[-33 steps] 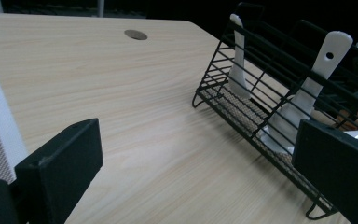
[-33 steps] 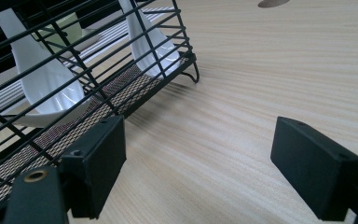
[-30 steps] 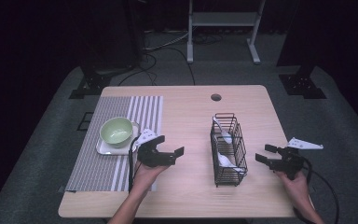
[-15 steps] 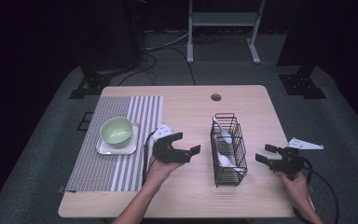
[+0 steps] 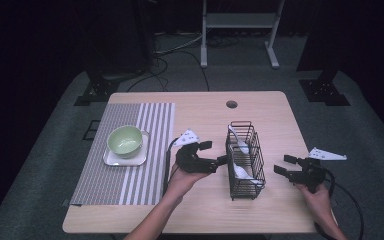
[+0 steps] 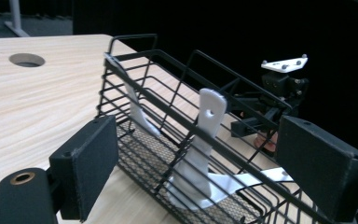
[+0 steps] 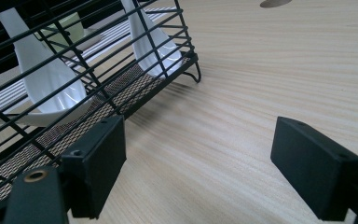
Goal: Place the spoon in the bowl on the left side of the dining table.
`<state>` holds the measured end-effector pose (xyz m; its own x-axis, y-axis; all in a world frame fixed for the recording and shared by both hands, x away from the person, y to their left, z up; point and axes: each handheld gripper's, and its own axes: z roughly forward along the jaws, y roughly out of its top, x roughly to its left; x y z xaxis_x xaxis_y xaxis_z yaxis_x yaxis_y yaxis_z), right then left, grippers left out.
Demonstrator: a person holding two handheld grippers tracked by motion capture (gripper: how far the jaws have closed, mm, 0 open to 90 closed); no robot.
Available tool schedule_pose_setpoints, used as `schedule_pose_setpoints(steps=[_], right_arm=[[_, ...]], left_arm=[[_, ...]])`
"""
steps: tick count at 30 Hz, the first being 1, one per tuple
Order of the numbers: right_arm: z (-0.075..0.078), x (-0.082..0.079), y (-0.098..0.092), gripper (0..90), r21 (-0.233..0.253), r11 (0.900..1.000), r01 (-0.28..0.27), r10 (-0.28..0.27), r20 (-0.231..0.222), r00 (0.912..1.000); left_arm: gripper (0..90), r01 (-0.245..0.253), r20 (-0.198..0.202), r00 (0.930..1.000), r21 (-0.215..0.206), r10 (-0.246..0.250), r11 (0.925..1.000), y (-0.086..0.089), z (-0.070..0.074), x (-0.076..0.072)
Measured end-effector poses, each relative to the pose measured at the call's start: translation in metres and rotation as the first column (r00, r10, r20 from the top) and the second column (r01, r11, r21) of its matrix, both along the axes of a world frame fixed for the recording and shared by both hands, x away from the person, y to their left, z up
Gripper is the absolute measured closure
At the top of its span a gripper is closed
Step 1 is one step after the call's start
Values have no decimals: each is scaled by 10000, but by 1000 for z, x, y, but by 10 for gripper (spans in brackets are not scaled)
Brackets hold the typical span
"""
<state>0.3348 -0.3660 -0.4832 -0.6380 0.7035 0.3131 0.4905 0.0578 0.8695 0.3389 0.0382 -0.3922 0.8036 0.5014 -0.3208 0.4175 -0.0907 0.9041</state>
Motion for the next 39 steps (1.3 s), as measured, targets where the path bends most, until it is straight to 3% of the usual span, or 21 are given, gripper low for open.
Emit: schedule_pose_setpoints(steps=[6, 8, 13, 16, 25, 30, 39], right_arm=[[0, 0, 0, 169, 61, 10000, 28, -28, -69, 10000], [0, 0, -1, 168, 80, 10000, 33, -32, -54, 10000], [0, 0, -1, 169, 158, 9999, -32, 33, -23, 10000], [0, 0, 0, 169, 114, 9999, -66, 66, -41, 10000], [0, 0, 0, 169, 115, 9999, -108, 108, -27, 9999], [0, 0, 0, 169, 153, 9997, -183, 184, -36, 9998], [-1, 1, 1, 171, 97, 9994, -334, 335, -95, 9994]], left_arm=[[145, 132, -74, 9999, 164, -131, 9998, -10, 1, 2], [211, 238, 11, 9997, 117, -238, 9996, -13, 1, 2], [268, 156, 12, 9999, 300, -156, 9994, -21, 1, 4], [378, 59, -22, 10000, 316, -58, 9995, -22, -2, 7], [569, 218, -84, 9997, 259, -216, 9994, -26, -2, 9], [665, 225, -88, 9997, 505, -221, 9985, -28, 0, 6], [823, 422, -192, 9989, 219, -417, 9989, -29, 1, 5]])
